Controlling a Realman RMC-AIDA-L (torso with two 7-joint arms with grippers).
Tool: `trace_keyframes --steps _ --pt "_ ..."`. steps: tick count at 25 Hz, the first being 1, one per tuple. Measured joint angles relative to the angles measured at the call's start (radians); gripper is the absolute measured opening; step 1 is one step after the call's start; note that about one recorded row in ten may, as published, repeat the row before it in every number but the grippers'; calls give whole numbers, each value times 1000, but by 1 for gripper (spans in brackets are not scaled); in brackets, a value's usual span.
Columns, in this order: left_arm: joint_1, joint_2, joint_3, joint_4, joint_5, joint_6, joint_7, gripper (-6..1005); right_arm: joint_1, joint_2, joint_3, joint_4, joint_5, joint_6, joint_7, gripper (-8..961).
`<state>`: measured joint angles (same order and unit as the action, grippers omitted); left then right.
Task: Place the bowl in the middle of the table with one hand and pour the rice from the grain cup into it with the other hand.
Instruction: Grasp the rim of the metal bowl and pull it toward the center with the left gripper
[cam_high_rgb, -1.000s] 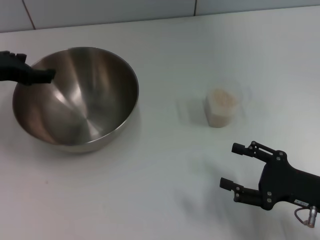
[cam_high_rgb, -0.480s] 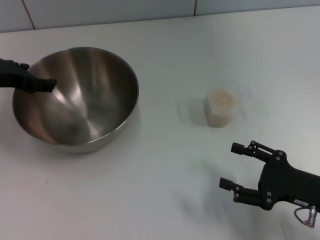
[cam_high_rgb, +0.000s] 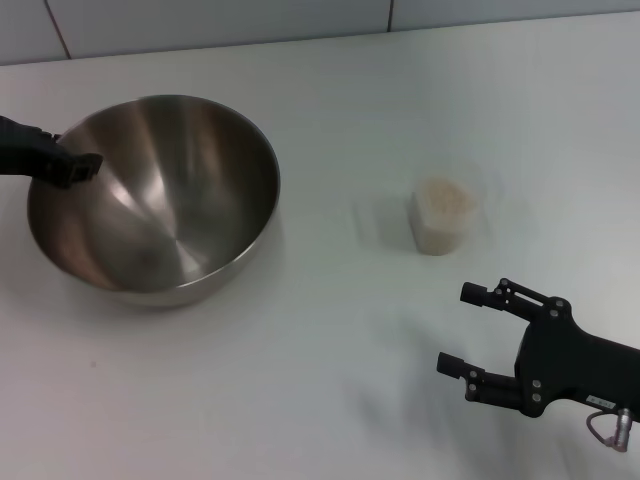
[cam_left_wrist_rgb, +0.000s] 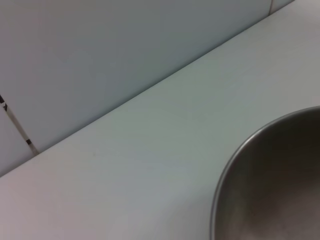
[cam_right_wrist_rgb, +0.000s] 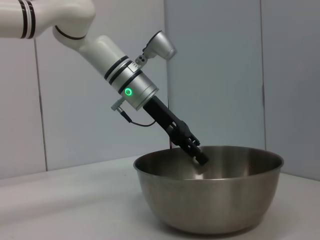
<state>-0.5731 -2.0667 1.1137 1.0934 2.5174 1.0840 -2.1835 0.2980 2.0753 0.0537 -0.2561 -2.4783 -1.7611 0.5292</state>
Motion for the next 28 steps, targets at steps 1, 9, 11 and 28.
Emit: trace_keyframes --steps 1,9,11,28 --pt "-1 0 -1 0 0 1 0 479 0 0 0 0 0 0 0 810" --pt "-6 2 -9 -3 -6 7 1 277 -2 -1 1 0 1 3 0 809" --pt "-12 3 -9 -12 -6 6 1 236 -3 -1 3 -1 1 3 0 809" --pt "-208 56 -311 -252 -10 155 29 49 3 -1 2 -2 -2 2 15 809"
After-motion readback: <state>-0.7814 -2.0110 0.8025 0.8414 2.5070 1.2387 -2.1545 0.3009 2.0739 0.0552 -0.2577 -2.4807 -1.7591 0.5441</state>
